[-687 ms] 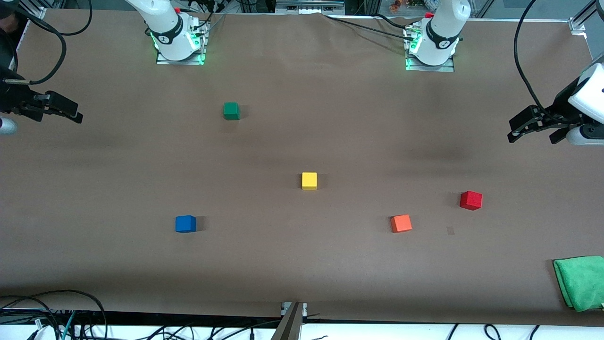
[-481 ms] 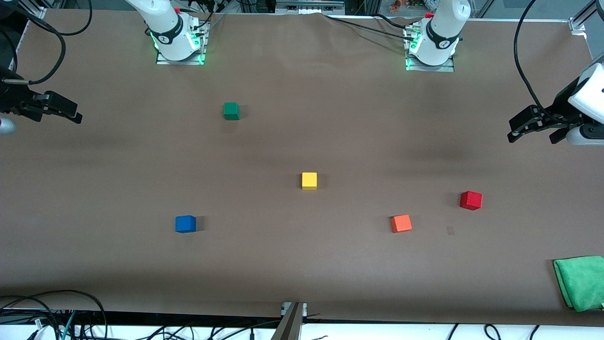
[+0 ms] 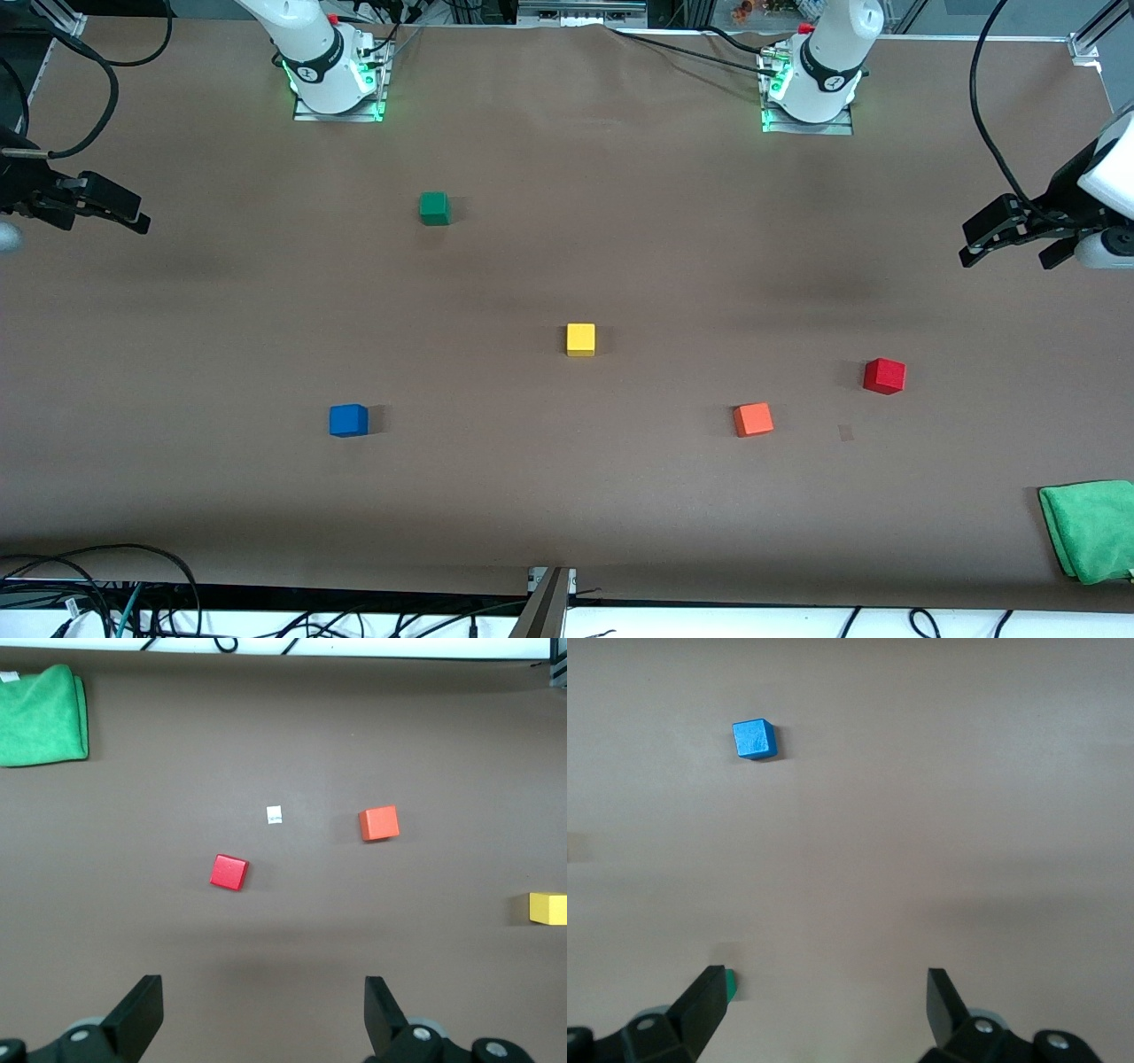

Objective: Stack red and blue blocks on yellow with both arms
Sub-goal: 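Move the left gripper toward the red cube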

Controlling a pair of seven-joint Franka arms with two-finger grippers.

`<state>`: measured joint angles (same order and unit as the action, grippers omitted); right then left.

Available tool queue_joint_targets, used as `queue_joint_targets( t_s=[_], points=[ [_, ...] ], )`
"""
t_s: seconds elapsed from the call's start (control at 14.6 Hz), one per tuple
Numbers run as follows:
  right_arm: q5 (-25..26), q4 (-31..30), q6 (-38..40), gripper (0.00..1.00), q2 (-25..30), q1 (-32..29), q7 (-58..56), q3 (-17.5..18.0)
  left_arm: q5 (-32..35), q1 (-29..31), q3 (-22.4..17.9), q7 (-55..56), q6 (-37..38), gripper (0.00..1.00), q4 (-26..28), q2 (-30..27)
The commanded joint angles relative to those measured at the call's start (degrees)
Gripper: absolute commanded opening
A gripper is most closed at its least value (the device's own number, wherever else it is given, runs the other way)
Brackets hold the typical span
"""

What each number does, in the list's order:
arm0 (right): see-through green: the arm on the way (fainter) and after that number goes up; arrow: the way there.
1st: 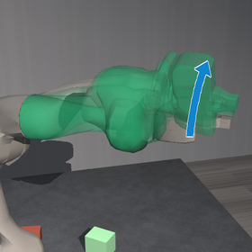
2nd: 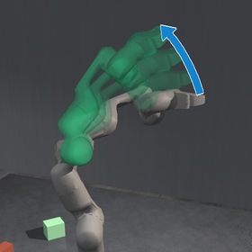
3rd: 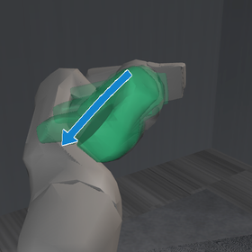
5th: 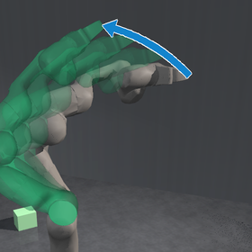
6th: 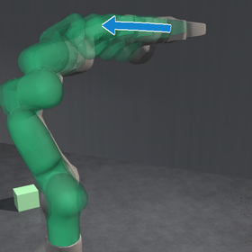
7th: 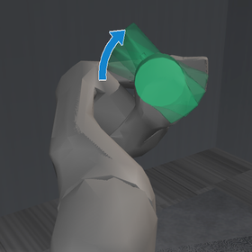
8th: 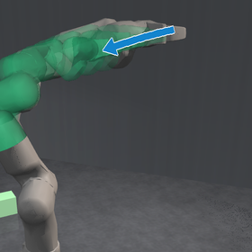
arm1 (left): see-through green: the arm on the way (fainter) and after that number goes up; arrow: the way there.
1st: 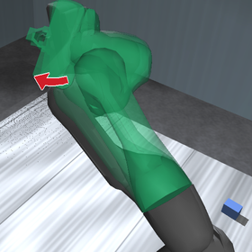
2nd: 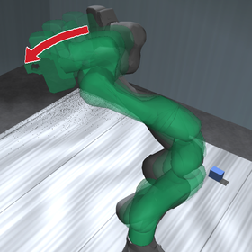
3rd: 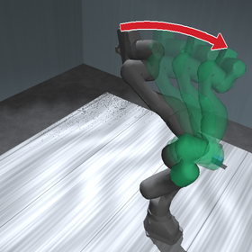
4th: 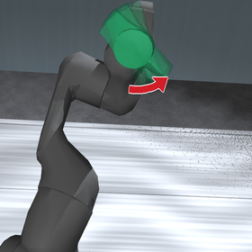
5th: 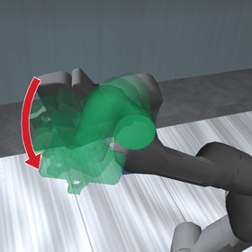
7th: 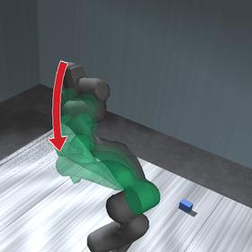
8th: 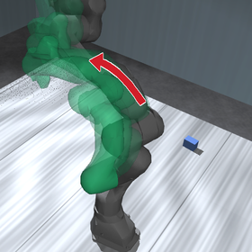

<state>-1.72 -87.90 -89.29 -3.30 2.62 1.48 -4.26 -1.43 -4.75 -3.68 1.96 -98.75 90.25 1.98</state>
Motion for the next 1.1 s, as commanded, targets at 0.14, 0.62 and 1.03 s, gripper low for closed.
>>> queue_joint_targets(
  t_s=[0.14, 0.62, 1.03],
  points=[
    [0.76, 0.01, 0.17, 1.00, 0.66, 0.01, -0.42, -0.05, -1.12, -0.08, -0.36, 0.33, 4.16, 1.00, -1.13, -0.22],
    [0.76, 0.01, 0.17, 1.00, 0.58, 0.01, -0.33, -0.05, -1.03, 0.00, -0.36, 0.06, 7.17, 1.00, -0.34, -0.13],
    [0.76, 0.10, -0.09, 1.00, 0.58, 0.01, -0.33, -0.05, -0.86, 0.71, -0.36, -0.11, 1.74, 1.00, 5.10, 1.18]
  ],
)
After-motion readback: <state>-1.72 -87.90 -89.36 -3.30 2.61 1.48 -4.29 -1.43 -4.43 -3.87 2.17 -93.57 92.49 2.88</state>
